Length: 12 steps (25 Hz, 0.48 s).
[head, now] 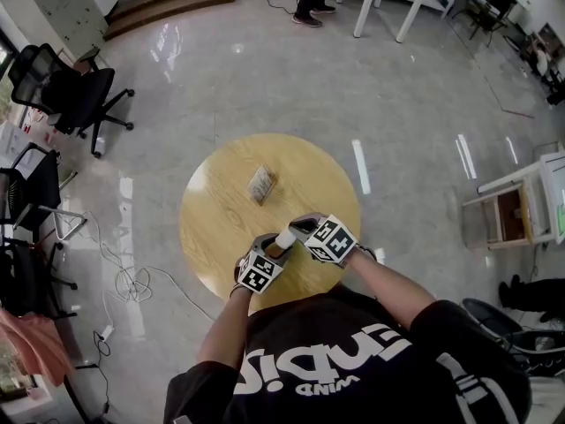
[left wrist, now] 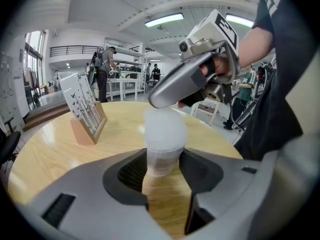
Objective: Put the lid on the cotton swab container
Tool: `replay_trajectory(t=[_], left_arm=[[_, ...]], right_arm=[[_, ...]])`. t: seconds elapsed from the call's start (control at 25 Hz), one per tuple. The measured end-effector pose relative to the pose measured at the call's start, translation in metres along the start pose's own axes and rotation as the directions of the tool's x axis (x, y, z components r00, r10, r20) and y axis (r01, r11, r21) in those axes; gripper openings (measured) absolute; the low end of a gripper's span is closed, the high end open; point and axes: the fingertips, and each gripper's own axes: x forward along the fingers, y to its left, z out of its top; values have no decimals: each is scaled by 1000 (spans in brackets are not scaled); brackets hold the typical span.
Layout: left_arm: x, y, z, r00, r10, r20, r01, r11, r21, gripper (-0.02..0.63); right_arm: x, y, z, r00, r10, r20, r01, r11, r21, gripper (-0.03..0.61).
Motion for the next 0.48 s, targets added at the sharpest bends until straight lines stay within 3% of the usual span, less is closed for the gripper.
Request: replay_trajectory(t=[0.48], left_arm=[[1, -1, 1, 1000, -7, 3, 7, 1000, -19, 204]], right_arm=[[-11, 4, -16, 989, -82, 126, 82, 997, 10, 3]])
